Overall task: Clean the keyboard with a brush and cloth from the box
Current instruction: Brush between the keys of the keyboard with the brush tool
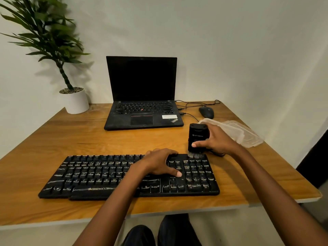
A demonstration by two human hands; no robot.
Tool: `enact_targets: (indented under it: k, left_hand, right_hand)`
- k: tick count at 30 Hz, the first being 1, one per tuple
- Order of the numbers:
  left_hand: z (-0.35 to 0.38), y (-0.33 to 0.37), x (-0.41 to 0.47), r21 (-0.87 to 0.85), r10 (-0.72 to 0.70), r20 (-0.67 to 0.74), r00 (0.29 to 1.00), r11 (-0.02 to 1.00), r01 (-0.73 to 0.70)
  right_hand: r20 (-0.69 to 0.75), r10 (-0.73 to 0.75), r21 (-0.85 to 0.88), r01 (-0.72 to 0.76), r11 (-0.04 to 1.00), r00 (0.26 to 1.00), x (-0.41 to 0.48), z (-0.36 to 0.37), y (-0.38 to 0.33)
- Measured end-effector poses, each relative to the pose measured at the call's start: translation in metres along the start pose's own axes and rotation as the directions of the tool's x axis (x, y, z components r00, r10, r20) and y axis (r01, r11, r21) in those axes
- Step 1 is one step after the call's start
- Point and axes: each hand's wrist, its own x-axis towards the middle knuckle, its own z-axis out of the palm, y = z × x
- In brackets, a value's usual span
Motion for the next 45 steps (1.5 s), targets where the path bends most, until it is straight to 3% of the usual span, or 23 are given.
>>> enact_targets:
  k: [7,11,16,23,26,29,34,38,40,45]
  left_hand:
    - [0.0,0.001,-0.002,0.01,0.005,-0.004,1.0,1.0,-0.005]
    - [0.0,0.003,-0.005,0.015,0.011,0.007,1.0,1.0,-0.011]
    - [0.001,0.004,-0.007,0.014,0.012,-0.003,1.0,1.0,-0.012]
    - [0.002,0.003,-0.009,0.038,0.012,-0.006,1.0,0.999,-0.012]
    - [0.0,0.004,-0.009,0.031,0.012,-0.009,1.0,0.999,-0.011]
    - [0.0,0.004,-0.009,0.027,0.013,-0.011,1.0,1.0,-0.012]
    - [0.002,0.003,-0.007,0.033,0.009,-0.005,1.0,0.999,-0.008]
    - [0.001,0.003,-0.007,0.041,0.007,-0.003,1.0,0.999,-0.007]
    - [0.001,0.002,-0.007,0.045,0.01,-0.006,1.0,0.999,-0.009]
    - [0.003,0.001,-0.007,0.058,0.015,-0.006,1.0,0.998,-0.014]
  right_hand:
    - [0.047,-0.038,-0.058,0.041,0.997,0.998,0.006,-0.005,0.008]
    - [0.13,-0.015,-0.008,0.016,1.0,0.991,0.005,-0.013,0.006]
    - [0.098,-0.038,0.083,0.03,0.996,0.994,0.003,0.001,0.003]
    - [0.238,0.05,-0.166,-0.01,0.986,0.97,-0.001,-0.035,0.002]
    - [0.156,-0.004,-0.032,0.009,0.999,0.988,0.0,-0.02,-0.004]
    - [0.183,0.012,0.025,-0.017,1.0,0.983,-0.006,-0.014,0.009]
    - [0.248,0.071,-0.179,-0.026,0.983,0.966,-0.011,-0.049,0.006]
    - [0.092,0.021,0.004,-0.021,1.0,0.996,-0.007,-0.025,-0.004]
    - [0.131,0.009,0.039,-0.014,0.999,0.991,-0.01,-0.011,0.001]
    - [0.255,0.096,-0.144,-0.06,0.988,0.962,-0.01,-0.037,0.012]
